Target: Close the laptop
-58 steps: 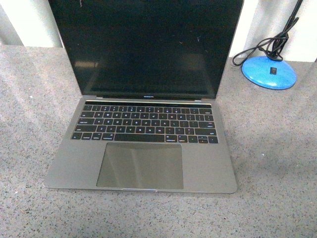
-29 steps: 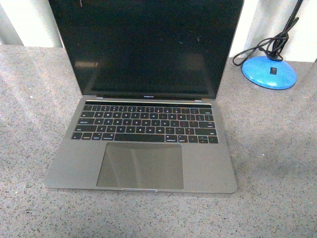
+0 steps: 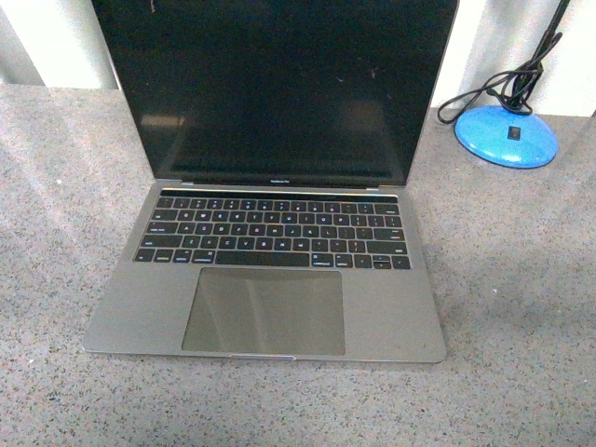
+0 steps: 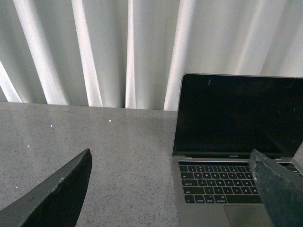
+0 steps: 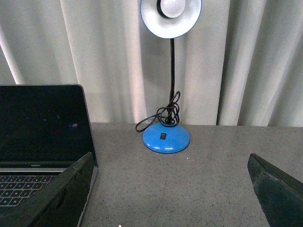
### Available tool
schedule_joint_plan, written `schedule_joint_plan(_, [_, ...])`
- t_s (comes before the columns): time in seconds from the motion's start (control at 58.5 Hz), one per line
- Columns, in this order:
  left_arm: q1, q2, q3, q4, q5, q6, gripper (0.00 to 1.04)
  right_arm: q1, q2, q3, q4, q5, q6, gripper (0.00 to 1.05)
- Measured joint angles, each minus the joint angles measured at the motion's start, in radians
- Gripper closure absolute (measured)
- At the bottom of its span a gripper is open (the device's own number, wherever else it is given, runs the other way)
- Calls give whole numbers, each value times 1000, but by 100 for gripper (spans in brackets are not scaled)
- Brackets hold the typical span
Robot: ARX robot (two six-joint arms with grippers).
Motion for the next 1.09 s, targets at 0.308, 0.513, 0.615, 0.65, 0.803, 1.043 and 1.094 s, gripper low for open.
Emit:
schedule_joint_plan(0.308, [-66,266,75,-134,-246,-156,7,99,430,142,-176,187,133,10])
schedule_joint_plan(0.513, [-24,610,152,209,-98,-145,7,137,856,303,182,128,10,10])
schedule_joint_plan(0.615, [-22,816,233,352,-40,-138,7,142,1040,408,266,117,-47,10])
schedule_joint_plan(0.65, [-26,864,254,391,-32,-134,7,145,1089,441,280,117,-64,10])
schedule_joint_plan(0.803, [-53,1037,362,515,-3,-127,7,162,1295,602,299,105,-134,10])
schedule_joint_plan(1.043, [-94,1231,503,592,-9,-127,7,185,1448,801,290,78,-185,10])
schedule_joint_plan(1.094, [-103,1259,517,601,-18,-127,7,191,1469,825,287,76,-185,10])
